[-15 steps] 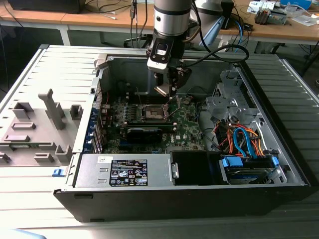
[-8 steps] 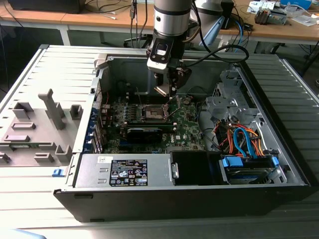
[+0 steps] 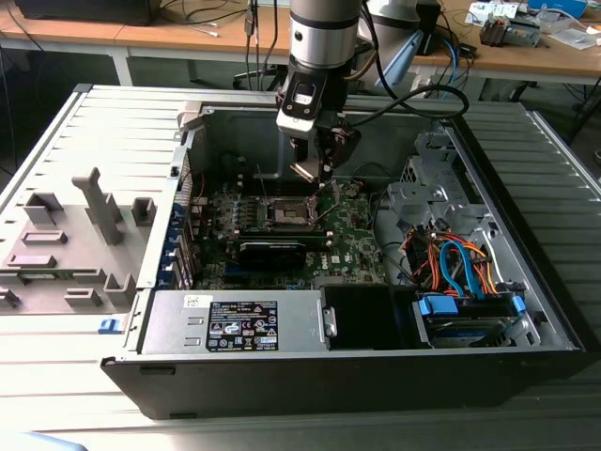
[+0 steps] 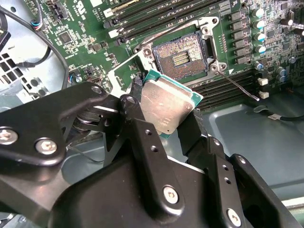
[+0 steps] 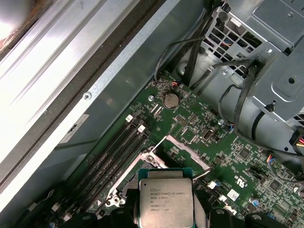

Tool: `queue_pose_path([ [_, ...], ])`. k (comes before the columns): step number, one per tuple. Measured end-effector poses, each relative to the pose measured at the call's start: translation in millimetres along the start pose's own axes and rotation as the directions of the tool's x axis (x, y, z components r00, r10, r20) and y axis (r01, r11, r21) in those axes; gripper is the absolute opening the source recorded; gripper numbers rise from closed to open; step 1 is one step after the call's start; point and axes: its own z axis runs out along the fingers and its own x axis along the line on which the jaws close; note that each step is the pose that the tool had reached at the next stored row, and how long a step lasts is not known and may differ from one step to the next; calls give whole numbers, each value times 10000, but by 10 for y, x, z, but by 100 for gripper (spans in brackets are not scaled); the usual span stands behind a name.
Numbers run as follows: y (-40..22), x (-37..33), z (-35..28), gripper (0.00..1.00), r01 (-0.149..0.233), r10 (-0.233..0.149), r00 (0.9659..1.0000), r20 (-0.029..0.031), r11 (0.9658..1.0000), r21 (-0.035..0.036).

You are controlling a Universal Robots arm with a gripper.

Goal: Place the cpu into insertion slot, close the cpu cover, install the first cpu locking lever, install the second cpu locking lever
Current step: 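Place the cpu into insertion slot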

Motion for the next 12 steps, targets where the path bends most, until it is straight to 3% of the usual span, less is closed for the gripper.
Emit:
queue_pose_path([
  [12,0,0,6,55,-69,69,10000,3,10000,0],
])
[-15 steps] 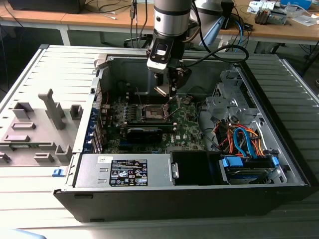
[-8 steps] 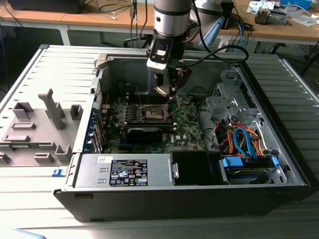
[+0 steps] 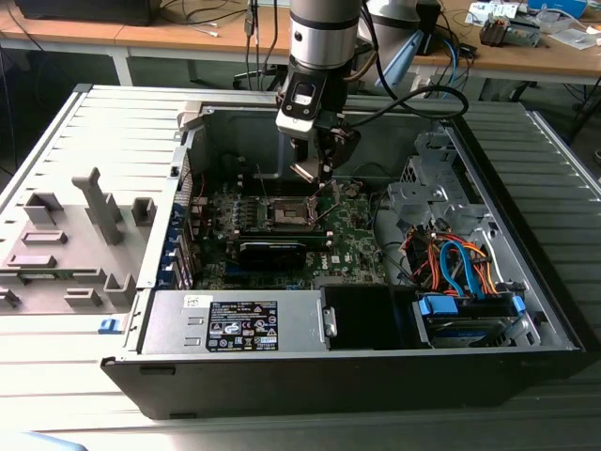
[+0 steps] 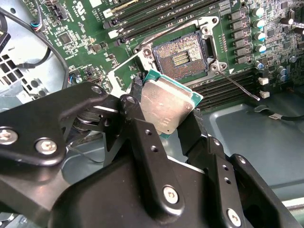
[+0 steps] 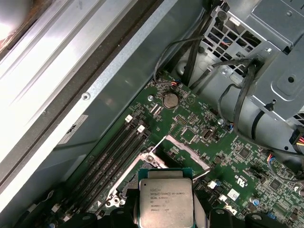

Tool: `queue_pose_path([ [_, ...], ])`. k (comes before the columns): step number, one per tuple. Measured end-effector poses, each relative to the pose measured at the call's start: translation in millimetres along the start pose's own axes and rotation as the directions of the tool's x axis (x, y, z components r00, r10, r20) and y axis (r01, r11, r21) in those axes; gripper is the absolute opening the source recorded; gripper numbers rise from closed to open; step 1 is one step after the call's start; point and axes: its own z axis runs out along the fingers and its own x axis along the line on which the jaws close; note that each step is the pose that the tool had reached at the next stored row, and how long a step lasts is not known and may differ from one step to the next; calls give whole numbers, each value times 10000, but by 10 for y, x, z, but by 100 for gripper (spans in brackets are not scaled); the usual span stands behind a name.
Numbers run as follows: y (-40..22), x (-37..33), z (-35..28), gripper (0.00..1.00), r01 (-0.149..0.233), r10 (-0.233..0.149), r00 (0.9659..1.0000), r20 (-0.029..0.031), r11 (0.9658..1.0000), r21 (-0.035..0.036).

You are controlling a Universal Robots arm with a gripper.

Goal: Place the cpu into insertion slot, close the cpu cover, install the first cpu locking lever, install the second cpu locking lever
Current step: 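Place the cpu into insertion slot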

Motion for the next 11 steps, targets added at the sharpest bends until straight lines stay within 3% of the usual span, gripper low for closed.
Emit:
queue_pose_path([
  [11,0,0,6,55,-66,66,10000,2,10000,1],
])
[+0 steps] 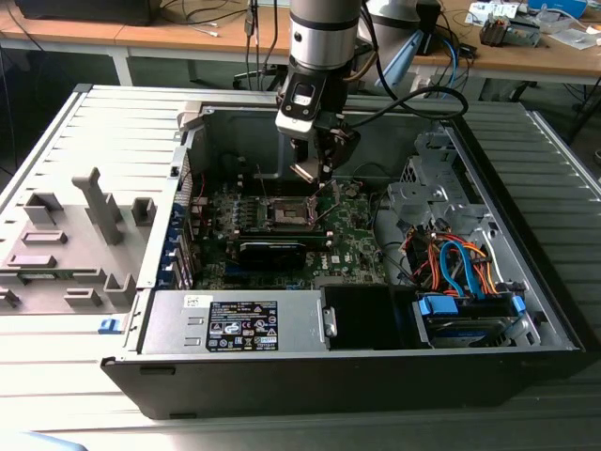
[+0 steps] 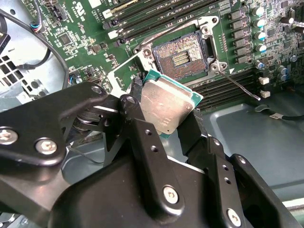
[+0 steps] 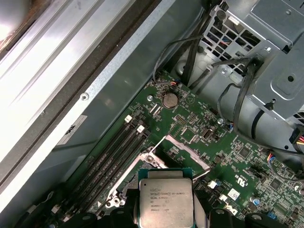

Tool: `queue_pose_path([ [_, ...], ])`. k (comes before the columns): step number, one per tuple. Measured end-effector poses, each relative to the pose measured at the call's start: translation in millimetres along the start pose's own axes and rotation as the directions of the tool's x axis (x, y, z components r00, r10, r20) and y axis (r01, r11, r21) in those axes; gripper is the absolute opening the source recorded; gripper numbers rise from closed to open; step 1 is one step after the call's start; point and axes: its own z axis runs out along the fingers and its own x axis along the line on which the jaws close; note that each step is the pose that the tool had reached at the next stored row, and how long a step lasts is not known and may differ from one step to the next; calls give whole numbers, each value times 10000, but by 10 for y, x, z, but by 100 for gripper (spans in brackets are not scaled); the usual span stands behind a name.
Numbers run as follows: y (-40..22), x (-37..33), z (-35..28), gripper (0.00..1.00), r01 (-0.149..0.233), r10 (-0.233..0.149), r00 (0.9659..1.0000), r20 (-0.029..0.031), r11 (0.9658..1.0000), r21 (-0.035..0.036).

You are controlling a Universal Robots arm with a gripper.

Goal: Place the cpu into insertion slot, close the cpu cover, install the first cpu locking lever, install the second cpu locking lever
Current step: 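Place the cpu into insertion slot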

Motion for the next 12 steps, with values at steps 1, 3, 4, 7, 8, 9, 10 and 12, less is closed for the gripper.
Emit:
queue_pose_path([
  [1,0,0,0,55,-4,4,10000,0,10000,0],
  [3,0,0,2,55,-19,19,10000,1,10000,0],
  [4,0,0,3,55,-25,25,10000,0,10000,0],
  [7,0,0,4,55,-41,41,10000,2,10000,0],
  [8,0,0,5,55,-45,45,10000,2,10000,1],
  [9,0,0,6,55,-50,50,10000,1,10000,1],
  [10,0,0,6,55,-53,53,10000,2,10000,0],
  [12,0,0,7,55,-64,64,10000,3,10000,0],
])
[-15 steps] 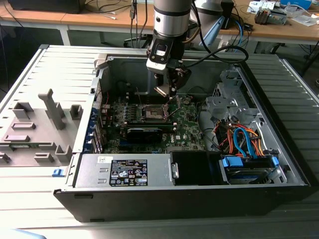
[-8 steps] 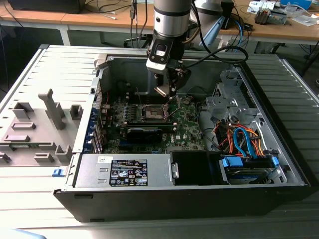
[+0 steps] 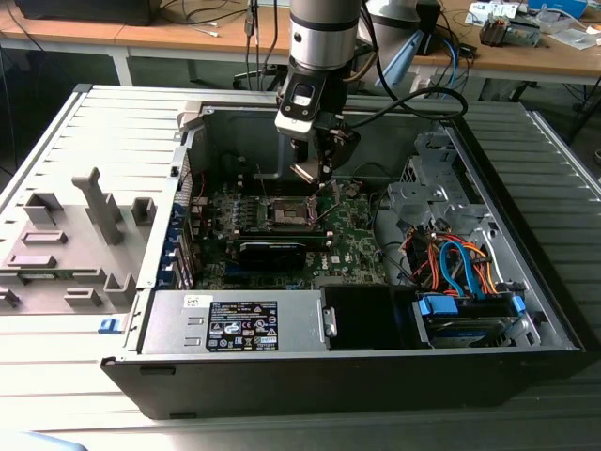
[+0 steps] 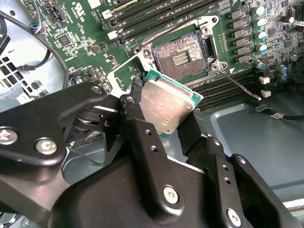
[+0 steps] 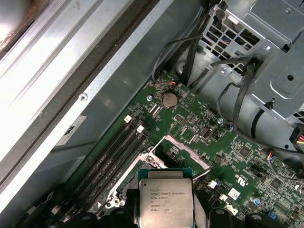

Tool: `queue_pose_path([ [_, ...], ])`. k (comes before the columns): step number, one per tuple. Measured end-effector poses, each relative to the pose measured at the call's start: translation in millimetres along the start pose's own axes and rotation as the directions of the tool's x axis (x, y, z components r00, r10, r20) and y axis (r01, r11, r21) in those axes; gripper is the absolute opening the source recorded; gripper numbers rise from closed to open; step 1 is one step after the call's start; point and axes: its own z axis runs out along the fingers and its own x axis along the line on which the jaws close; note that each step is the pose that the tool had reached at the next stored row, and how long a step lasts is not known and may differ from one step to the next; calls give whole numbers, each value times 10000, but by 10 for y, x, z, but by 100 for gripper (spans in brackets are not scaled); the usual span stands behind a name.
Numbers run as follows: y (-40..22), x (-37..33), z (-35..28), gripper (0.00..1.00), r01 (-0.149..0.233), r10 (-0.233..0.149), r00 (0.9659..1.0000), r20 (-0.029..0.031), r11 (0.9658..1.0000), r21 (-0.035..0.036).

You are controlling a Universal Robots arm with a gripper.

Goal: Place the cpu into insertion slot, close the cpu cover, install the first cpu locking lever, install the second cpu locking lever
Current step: 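Place the cpu into insertion slot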

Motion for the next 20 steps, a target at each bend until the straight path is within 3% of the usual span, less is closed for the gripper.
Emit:
queue_pose_path([
  [16,-1,0,20,55,-60,60,10000,2,10000,1],
  [17,-3,1,62,55,-162,162,9999,14,9999,8],
  [18,-5,2,128,55,-275,274,9996,92,9996,66],
  [20,-5,2,129,55,-276,275,9996,93,9996,66],
])
